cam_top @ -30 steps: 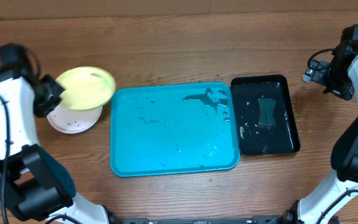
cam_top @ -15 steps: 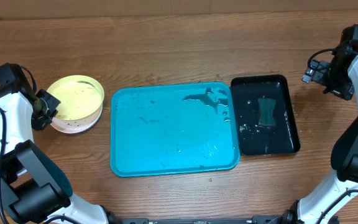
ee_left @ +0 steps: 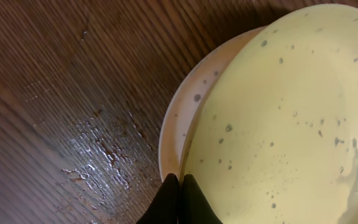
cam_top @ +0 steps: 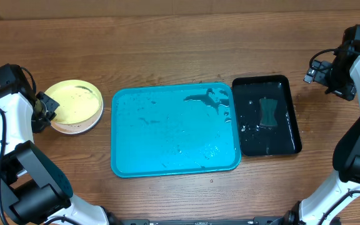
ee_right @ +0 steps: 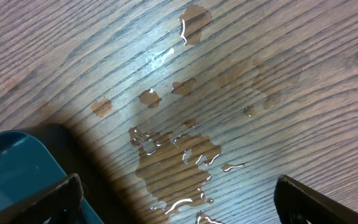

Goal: Clean dirty plates on tray and stack at the side
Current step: 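Carry the yellow plate left and set it on the white plate stack, then open the left gripper and lift it off the plate stack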

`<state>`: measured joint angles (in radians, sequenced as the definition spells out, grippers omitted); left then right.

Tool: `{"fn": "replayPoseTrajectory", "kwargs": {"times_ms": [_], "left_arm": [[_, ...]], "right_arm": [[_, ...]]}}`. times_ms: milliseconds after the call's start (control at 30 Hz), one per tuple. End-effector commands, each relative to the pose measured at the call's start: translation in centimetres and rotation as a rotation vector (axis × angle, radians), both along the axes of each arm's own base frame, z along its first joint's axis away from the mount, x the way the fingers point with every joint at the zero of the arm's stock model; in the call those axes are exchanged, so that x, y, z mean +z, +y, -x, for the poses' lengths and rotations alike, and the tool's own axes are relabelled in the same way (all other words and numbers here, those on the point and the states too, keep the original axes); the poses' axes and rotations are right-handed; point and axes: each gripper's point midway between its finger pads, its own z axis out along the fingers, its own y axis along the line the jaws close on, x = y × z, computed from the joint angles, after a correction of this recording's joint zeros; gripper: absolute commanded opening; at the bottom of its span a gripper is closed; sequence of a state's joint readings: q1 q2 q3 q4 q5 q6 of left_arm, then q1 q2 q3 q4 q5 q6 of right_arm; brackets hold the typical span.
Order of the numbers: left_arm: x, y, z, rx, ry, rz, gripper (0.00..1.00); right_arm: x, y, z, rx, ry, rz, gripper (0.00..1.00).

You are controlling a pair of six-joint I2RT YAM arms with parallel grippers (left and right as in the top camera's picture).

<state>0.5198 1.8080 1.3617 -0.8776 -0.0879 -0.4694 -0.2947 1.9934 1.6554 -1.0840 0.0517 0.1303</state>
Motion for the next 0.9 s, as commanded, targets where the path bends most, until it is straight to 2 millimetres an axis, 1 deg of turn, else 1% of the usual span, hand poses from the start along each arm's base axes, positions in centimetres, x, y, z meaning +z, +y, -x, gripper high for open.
{"fn": "replayPoseTrajectory", "kwargs": {"times_ms": [0, 233, 267, 300, 333, 367, 400, 467, 500, 533, 633, 733, 767, 800, 867], "left_arm": [[-0.3, 0.4, 0.7, 0.019, 0.030, -0.011, 0.04], [-0.3, 0.3, 0.8, 0.018, 0.031, -0.010, 0.04], [-0.3, 0.4, 0.7, 0.018, 0.029, -0.011, 0.09], [-0.3, 0.3, 0.6, 0.017, 0.024, -0.009, 0.24], [-0.3, 0.2, 0.5, 0.015, 0.020, -0.004, 0.44], [-0.3, 0.2, 0.5, 0.013, 0.018, 0.000, 0.62], [-0.3, 0.1, 0.4, 0.012, 0.015, 0.005, 0.75], [-0.3, -0.4, 0.2, 0.002, 0.003, 0.025, 0.92], [-0.4, -0.7, -0.1, -0.018, -0.009, 0.042, 0.97], [-0.3, -1.2, -0.6, -0.050, -0.025, 0.063, 1.00], [0.0, -3.4, -2.6, -0.211, -0.104, 0.128, 1.00], [0.8, -6.9, -5.2, -0.446, -0.212, 0.198, 1.00], [1.0, -8.0, -5.8, -0.504, -0.237, 0.212, 1.00], [1.3, -9.2, -6.4, -0.563, -0.260, 0.225, 1.00], [1.5, -11.0, -7.2, -0.621, -0.276, 0.230, 1.00]], "right_arm": [[1.1, -0.2, -0.2, -0.007, -0.033, 0.008, 1.00], [1.1, -0.2, -0.2, -0.007, -0.034, 0.008, 1.00], [1.1, -0.2, -0.2, -0.007, -0.033, 0.008, 1.00], [1.1, -0.2, -0.2, -0.007, -0.033, 0.008, 1.00], [1.1, -0.2, -0.2, -0.007, -0.033, 0.008, 1.00], [1.1, -0.2, -0.2, -0.007, -0.033, 0.008, 1.00], [1.1, -0.2, -0.2, -0.007, -0.033, 0.008, 1.00], [1.1, -0.2, -0.2, -0.007, -0.033, 0.008, 1.00], [1.1, -0.2, -0.2, -0.007, -0.034, 0.008, 1.00], [1.1, -0.2, -0.2, -0.007, -0.033, 0.008, 1.00], [1.1, -0.2, -0.2, -0.007, -0.033, 0.008, 1.00], [1.1, -0.2, -0.2, -0.007, -0.033, 0.008, 1.00], [1.1, -0.2, -0.2, -0.007, -0.033, 0.008, 1.00], [1.1, -0.2, -0.2, -0.007, -0.033, 0.008, 1.00], [1.1, -0.2, -0.2, -0.007, -0.033, 0.008, 1.00]]}}
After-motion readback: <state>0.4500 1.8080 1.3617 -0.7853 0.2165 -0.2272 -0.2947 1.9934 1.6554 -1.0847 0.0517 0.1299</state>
